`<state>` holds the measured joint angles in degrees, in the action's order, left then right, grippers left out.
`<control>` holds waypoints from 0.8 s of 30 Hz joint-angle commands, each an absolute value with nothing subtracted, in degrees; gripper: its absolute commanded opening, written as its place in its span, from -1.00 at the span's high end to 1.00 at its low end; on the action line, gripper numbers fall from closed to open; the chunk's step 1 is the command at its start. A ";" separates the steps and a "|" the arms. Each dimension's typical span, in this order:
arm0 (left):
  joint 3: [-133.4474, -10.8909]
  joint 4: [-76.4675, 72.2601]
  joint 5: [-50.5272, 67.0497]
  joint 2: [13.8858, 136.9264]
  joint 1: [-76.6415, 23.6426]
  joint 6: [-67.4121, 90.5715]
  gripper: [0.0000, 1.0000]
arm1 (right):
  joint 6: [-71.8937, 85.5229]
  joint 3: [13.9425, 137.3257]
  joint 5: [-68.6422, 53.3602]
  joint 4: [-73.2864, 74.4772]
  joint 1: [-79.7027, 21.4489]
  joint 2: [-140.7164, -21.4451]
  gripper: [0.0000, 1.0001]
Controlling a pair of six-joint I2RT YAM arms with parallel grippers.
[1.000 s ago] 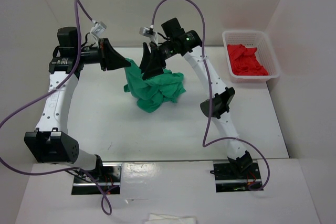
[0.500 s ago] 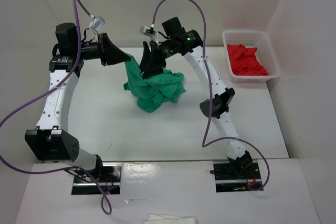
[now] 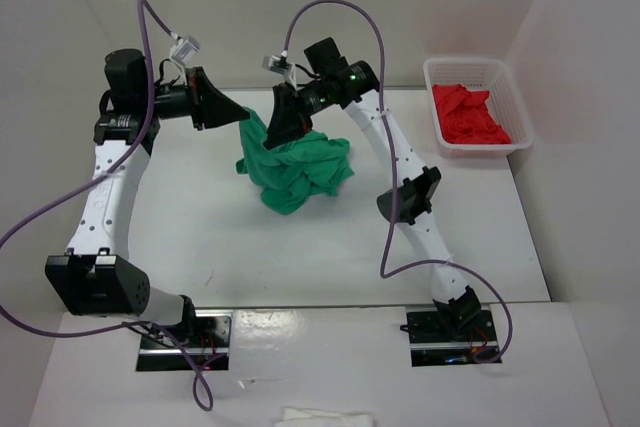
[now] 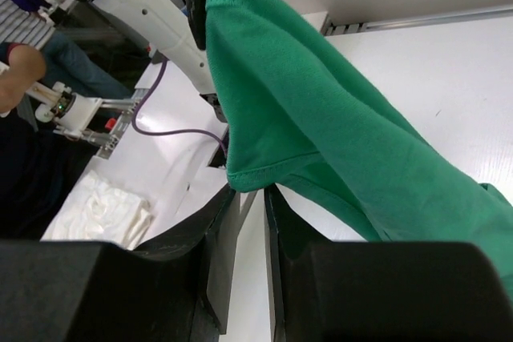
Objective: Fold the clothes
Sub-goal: Flatten the tank top out
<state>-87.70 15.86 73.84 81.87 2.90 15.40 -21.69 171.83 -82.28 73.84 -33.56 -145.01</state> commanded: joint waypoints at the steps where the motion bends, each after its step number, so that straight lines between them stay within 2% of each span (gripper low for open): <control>1: -86.41 13.36 74.10 79.45 1.85 15.56 0.71 | -20.04 174.90 -83.06 71.63 -34.45 -145.02 0.46; 5: -84.90 13.36 74.09 78.93 1.32 15.56 0.71 | -19.51 174.90 -82.18 71.10 -34.45 -145.02 0.17; 7: -84.90 13.36 74.09 78.93 1.32 15.56 0.71 | -19.51 174.90 -81.65 71.10 -34.98 -144.50 -0.08; 9: -84.90 13.36 74.09 78.40 1.32 15.56 0.71 | -19.51 175.43 -80.16 71.10 -34.98 -144.49 -0.22; 13: -86.04 13.89 74.09 78.40 1.32 15.56 0.71 | -20.13 175.95 -78.76 71.63 -34.98 -144.49 -0.27; 16: -86.57 13.89 74.09 78.40 1.32 15.56 0.71 | -20.13 175.96 -78.75 71.63 -34.98 -144.49 -0.27; 18: -86.57 13.89 74.09 78.40 1.32 15.56 0.71 | -20.13 175.96 -78.75 71.63 -34.98 -144.49 -0.15; 20: -86.57 13.89 74.09 78.40 1.32 15.56 0.71 | -20.13 176.48 -78.14 71.63 -34.98 -144.49 0.08; 24: -86.57 13.89 74.09 78.40 1.32 15.56 0.71 | -20.13 176.48 -78.13 71.63 -34.98 -144.49 0.33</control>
